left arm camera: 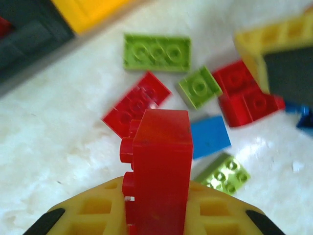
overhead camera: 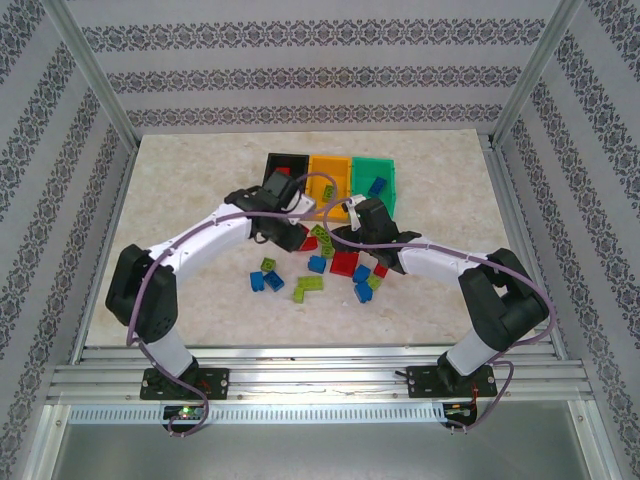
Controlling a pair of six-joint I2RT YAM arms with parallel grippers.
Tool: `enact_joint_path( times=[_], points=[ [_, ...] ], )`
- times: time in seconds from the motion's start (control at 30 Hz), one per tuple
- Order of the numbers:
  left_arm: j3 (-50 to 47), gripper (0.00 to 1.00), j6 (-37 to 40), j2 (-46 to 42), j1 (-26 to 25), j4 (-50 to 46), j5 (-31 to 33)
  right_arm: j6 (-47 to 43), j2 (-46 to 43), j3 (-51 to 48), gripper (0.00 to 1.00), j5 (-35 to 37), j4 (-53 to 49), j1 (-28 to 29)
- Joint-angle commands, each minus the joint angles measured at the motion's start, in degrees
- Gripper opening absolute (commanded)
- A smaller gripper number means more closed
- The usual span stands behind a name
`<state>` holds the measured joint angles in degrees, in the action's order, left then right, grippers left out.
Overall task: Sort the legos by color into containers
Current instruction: Place the lego in the container.
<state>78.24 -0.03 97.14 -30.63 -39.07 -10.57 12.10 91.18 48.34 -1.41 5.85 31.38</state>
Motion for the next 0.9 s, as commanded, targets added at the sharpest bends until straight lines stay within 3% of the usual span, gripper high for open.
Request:
enact_joint_path(
  times=[0.0,0.2,0.4,0.47,0.57,0.63,0.87],
  points=[
    [3.34,0.00,-4.89,2.98,1.92,3.34,0.12,0.75,-2.32,-0.62,0.63,0.16,0.01,0.42],
    [21.68,0.00,-8.83,15.25,5.02,-4.77,8.12,0.53,-2.14,-0.71,0.63,0.62,0.13,-0.33],
    [38.12,0.00,-12.53,26.23,10.12,-10.08,3.25,0.73,-1.88,-0.71,0.63,-0.09,0.52,-0.46],
    [43.37,0.09,-12.60,29.78,10.89,-12.76,2.63,0.74,-1.72,-0.48,0.63,-0.24,0.26,-0.53],
    [51.58,0.53,-12.78,34.04,11.13,-18.63,1.55,1.03,-1.78,-0.70,0.63,-0.61,0.90,-0.51],
    [52.25,0.68,-12.40,34.12,11.20,-19.32,0.83,0.91,-1.46,-0.44,0.63,-0.64,0.62,-0.53],
    [41.65,0.74,-10.01,27.17,11.16,-16.99,1.11,2.27,-0.99,-0.36,0.63,-2.47,1.10,-1.29]
  ],
)
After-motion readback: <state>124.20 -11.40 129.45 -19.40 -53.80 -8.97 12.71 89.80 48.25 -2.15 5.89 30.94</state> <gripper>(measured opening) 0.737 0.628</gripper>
